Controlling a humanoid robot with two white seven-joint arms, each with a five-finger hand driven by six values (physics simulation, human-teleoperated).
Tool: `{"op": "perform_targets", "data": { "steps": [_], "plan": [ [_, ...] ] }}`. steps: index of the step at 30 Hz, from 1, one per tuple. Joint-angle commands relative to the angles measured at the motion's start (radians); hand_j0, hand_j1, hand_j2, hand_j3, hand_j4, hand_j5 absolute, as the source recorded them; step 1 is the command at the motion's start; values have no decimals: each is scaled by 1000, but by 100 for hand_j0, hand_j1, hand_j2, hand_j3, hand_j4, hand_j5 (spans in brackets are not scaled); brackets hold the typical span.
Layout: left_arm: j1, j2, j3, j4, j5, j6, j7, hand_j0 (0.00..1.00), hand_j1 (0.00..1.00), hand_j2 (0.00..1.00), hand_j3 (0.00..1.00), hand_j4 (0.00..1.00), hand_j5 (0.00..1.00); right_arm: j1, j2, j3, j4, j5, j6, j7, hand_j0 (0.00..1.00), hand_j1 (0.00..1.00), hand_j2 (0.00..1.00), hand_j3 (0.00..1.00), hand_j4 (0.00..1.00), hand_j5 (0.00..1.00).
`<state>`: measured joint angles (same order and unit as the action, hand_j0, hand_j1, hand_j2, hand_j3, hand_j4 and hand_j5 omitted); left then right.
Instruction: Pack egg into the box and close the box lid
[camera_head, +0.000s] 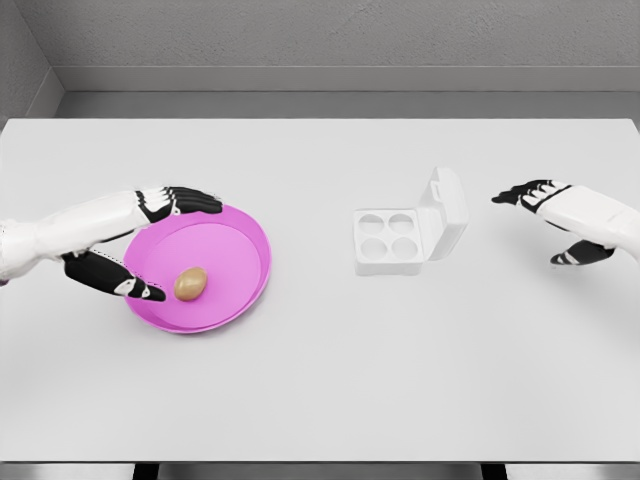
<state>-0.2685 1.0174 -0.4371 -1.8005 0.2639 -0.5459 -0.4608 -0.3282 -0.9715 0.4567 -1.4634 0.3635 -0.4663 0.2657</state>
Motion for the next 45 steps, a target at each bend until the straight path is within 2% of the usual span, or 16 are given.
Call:
{"op": "perform_targets", "data": {
  "steps": [1,3,4,5,9,11,14,16,20,23,28,31,32,33,42,45],
  "plan": [
    [5,-8,1,0,47,17,1,100,100,100,100,100,100,-6,22,8,34,-1,5,1,100,100,100,100,100,100],
    [28,-10,1,0,69,18,1,100,100,100,100,100,100,-41,39,34,69,-1,5,27,100,100,100,100,100,100],
    [28,-8,1,0,115,18,1,100,100,100,100,100,100,-64,48,63,86,-1,5,27,100,100,100,100,100,100],
    [28,-10,1,0,127,35,1,100,100,100,100,100,100,-69,51,73,89,-1,5,27,100,100,100,100,100,100],
    [28,-111,55,0,130,175,1,100,100,100,100,100,100,-71,57,80,95,0,5,27,100,100,100,100,100,100],
    [46,-117,103,0,118,188,-1,100,100,100,100,100,100,-71,59,80,95,0,5,27,100,100,100,100,100,100],
    [81,-148,104,0,113,193,1,100,100,100,100,100,100,-71,59,82,97,0,5,27,100,100,100,100,100,100],
    [104,-172,104,0,74,202,5,100,100,100,100,100,100,-71,77,82,115,5,5,27,100,100,100,100,100,100],
    [123,-186,113,10,61,205,10,100,100,100,100,100,100,-71,80,82,115,6,5,27,100,100,100,100,100,100],
    [150,-229,139,13,-31,204,17,100,100,100,100,100,100,-92,80,99,129,6,5,27,100,100,100,100,100,100],
    [164,-263,144,62,-34,199,17,100,100,100,100,100,100,-120,91,128,146,6,5,27,100,100,100,100,100,100],
    [169,-295,159,104,-132,202,16,100,100,100,100,100,100,-124,96,129,150,6,3,27,100,100,100,100,100,100],
    [172,-335,175,109,-207,201,16,100,100,100,100,100,100,-124,96,129,152,8,3,27,100,100,100,100,100,100],
    [176,-345,176,110,-236,201,16,100,100,100,100,100,100,-124,96,131,152,8,3,27,100,100,100,100,100,100],
    [195,-345,196,145,-238,205,17,99,99,99,99,99,99,-138,94,129,147,5,1,30,100,100,100,100,100,100],
    [195,-345,196,145,-241,205,17,90,90,90,90,90,90,-138,94,129,149,5,1,30,100,100,100,100,100,100]
  ]
}}
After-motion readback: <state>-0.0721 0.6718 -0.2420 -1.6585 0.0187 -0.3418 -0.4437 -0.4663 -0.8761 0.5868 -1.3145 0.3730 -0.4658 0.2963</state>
